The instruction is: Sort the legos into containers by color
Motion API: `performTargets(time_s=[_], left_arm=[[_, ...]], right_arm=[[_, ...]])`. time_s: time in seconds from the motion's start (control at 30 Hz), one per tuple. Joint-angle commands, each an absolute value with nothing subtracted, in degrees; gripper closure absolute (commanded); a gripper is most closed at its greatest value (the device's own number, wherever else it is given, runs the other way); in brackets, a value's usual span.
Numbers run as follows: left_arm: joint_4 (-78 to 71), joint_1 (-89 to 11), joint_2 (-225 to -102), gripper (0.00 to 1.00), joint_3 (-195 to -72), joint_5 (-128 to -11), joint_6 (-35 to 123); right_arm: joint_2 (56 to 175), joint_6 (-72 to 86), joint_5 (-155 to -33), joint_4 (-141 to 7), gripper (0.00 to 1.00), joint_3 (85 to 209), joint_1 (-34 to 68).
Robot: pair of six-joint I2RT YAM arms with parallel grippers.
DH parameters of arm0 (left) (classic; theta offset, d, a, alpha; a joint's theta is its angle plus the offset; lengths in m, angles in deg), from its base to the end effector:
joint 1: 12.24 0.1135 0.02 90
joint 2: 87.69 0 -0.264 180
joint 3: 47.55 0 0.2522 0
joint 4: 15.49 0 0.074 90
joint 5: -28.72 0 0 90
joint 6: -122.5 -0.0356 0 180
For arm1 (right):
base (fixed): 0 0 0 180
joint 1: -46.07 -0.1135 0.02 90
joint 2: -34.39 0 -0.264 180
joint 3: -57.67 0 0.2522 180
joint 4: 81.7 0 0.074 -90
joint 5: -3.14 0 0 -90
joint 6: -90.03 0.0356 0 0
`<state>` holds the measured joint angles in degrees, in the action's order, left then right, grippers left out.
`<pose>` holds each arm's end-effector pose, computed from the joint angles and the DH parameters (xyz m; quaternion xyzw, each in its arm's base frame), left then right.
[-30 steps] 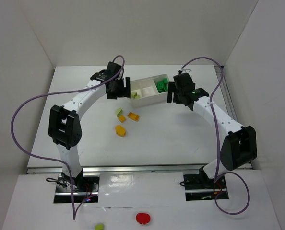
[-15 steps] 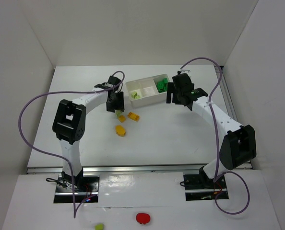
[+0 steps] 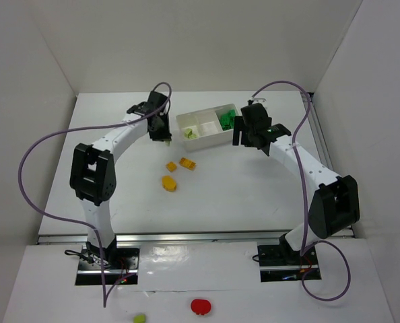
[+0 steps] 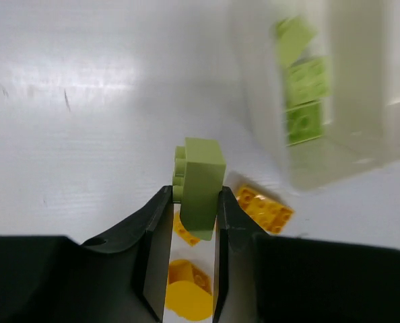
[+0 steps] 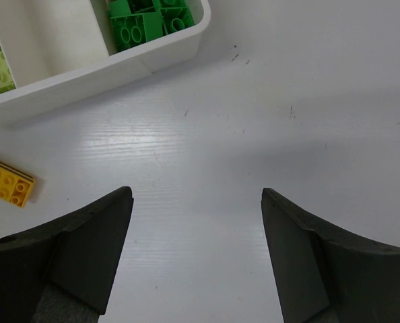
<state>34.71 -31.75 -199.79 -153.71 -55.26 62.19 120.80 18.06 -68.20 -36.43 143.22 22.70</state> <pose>0.4076 -0.1405 0.2412 -0.1000 0.9502 -0.0754 0.2853 0.3077 0.1206 0.2955 0.0179 0.9172 -0.0104 0.3980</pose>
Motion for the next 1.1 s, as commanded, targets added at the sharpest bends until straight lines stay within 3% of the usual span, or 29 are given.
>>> performTargets(time_s=[0.0,0.3,0.37,0.4,0.43,0.47,0.57,0.63,0.73,0.9,1.07], left_arm=[[34.0,-33.1,-195.2,0.77,-162.0,-59.8,59.5],[37.5,-35.4,-210.7,0.75,-183.0,-60.6,61.2],[38.1,-35.4,-214.8,0.71,-187.1,-60.6,61.2],[38.6,-35.4,-215.6,0.65,-188.0,-60.6,61.8],[38.6,-35.4,-216.1,0.52,-188.0,-61.4,61.8],[38.6,-35.4,-216.1,0.29,-188.7,-62.1,61.8],[38.6,-35.9,-215.2,0.14,-188.8,-62.2,61.8],[38.6,-35.9,-212.1,0.12,-188.1,-62.9,61.1],[38.6,-35.9,-205.0,0.16,-183.0,-62.3,59.1],[36.2,-35.9,-193.3,0.18,-160.8,-56.9,55.4],[33.7,-35.9,-187.5,0.06,-145.4,-59.3,53.6]], right_arm=[[120.7,18.3,-67.6,-36.9,0.16,145.3,22.2],[119.4,19.4,-68.2,-36.4,0.16,145.3,21.6],[118.7,19.9,-68.9,-36.4,0.16,145.3,22.1],[118.2,19.9,-68.9,-36.4,0.16,145.3,22.1],[118.1,19.9,-68.9,-35.9,0.16,145.3,22.1],[118.1,19.9,-68.9,-35.9,0.16,145.3,22.1],[119.4,20.4,-70.4,-35.9,0.16,145.9,22.1],[119.9,20.4,-71.0,-36.6,0.16,145.9,22.1],[121.1,20.4,-71.0,-37.1,0.16,145.9,21.5],[121.1,20.4,-71.0,-38.3,0.16,144.6,20.9],[122.4,20.4,-71.7,-38.3,0.16,144.6,20.9]])
